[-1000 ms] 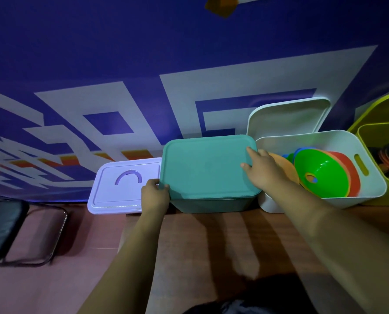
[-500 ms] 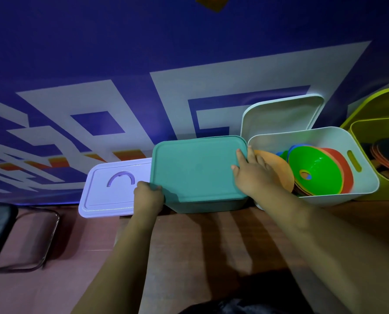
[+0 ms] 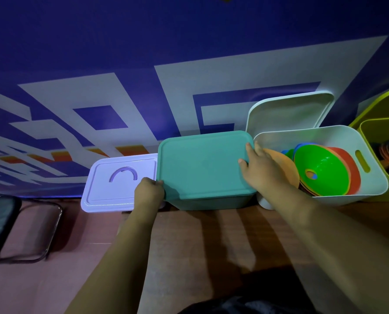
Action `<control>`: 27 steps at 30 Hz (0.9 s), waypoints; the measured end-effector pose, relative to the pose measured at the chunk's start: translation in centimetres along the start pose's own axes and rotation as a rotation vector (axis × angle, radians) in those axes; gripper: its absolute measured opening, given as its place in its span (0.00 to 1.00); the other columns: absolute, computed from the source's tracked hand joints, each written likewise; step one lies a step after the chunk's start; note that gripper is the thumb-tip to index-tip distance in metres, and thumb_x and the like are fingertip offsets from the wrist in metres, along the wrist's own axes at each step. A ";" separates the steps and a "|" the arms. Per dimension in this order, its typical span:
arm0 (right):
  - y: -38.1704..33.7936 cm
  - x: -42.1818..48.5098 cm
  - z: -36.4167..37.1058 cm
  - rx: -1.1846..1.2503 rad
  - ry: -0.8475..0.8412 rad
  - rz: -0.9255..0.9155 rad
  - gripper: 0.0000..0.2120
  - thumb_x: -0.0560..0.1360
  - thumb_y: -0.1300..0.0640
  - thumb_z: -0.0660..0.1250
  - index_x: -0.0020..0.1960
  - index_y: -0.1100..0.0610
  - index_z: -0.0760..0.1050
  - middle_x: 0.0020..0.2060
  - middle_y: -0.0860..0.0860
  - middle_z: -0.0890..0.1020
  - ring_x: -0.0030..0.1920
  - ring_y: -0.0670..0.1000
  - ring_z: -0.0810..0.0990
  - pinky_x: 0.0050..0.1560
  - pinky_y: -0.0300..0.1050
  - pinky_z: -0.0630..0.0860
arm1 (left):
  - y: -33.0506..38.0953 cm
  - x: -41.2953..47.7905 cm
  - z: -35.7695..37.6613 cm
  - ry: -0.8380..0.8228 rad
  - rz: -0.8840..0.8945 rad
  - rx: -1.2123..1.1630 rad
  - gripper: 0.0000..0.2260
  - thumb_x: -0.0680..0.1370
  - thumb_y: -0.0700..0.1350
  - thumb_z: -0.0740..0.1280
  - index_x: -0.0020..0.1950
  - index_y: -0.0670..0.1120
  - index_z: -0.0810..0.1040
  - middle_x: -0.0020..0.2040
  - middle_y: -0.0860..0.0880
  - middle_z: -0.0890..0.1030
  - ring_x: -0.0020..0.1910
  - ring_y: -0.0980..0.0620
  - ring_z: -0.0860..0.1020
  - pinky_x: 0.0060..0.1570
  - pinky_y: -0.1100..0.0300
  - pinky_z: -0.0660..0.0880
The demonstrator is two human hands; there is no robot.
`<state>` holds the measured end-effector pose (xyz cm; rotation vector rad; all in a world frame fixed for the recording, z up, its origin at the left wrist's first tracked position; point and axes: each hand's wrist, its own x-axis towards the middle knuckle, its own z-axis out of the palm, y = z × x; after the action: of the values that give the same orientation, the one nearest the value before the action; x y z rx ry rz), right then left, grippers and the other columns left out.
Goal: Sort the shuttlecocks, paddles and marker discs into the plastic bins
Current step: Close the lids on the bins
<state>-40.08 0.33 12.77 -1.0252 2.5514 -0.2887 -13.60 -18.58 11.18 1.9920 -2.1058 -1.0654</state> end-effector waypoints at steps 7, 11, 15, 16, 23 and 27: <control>-0.2 -0.1 -1.1 -0.105 -0.036 -0.008 0.35 0.85 0.34 0.51 0.87 0.47 0.49 0.86 0.50 0.49 0.85 0.59 0.51 0.83 0.57 0.53 | 0.7 0.7 0.1 -0.016 -0.130 -0.042 0.10 0.84 0.45 0.64 0.58 0.37 0.74 0.50 0.35 0.80 0.38 0.39 0.80 0.23 0.54 0.78; -0.2 -1.1 -1.4 -0.093 -0.030 -0.034 0.36 0.84 0.33 0.53 0.87 0.47 0.50 0.86 0.49 0.50 0.85 0.56 0.51 0.83 0.55 0.53 | 0.1 0.8 0.4 0.045 -0.132 0.001 0.09 0.82 0.45 0.61 0.56 0.39 0.70 0.54 0.36 0.79 0.45 0.32 0.82 0.38 0.42 0.84; -0.5 -1.7 -1.2 -0.117 -0.010 -0.050 0.37 0.83 0.32 0.53 0.86 0.47 0.51 0.86 0.49 0.49 0.85 0.56 0.51 0.83 0.56 0.53 | 0.0 0.4 0.3 0.095 -0.085 0.114 0.12 0.83 0.43 0.61 0.60 0.35 0.71 0.62 0.32 0.77 0.57 0.30 0.78 0.46 0.50 0.73; -0.7 -1.6 -1.3 -0.127 -0.008 -0.059 0.37 0.83 0.33 0.54 0.86 0.49 0.52 0.86 0.50 0.47 0.85 0.56 0.51 0.83 0.55 0.54 | 0.1 0.4 0.3 0.101 -0.066 0.137 0.12 0.83 0.41 0.62 0.61 0.34 0.71 0.62 0.32 0.76 0.59 0.29 0.77 0.46 0.48 0.72; -2.9 -0.2 -1.0 -0.141 0.003 -0.047 0.37 0.84 0.36 0.55 0.84 0.59 0.57 0.86 0.56 0.52 0.84 0.58 0.53 0.84 0.55 0.54 | 0.0 -0.3 1.4 0.090 0.208 0.269 0.24 0.84 0.45 0.60 0.79 0.41 0.61 0.67 0.36 0.72 0.62 0.33 0.75 0.60 0.38 0.76; -2.7 0.1 -0.6 -0.227 -0.007 -0.077 0.39 0.84 0.34 0.50 0.86 0.57 0.50 0.86 0.57 0.50 0.85 0.59 0.51 0.84 0.55 0.52 | 0.2 0.2 0.8 -0.022 0.169 0.378 0.33 0.83 0.46 0.61 0.84 0.43 0.50 0.71 0.37 0.69 0.67 0.33 0.72 0.63 0.38 0.77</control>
<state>-38.71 -1.68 14.12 -1.2056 2.5853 -0.0149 -14.15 -18.45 10.59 1.8961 -2.5921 -0.7064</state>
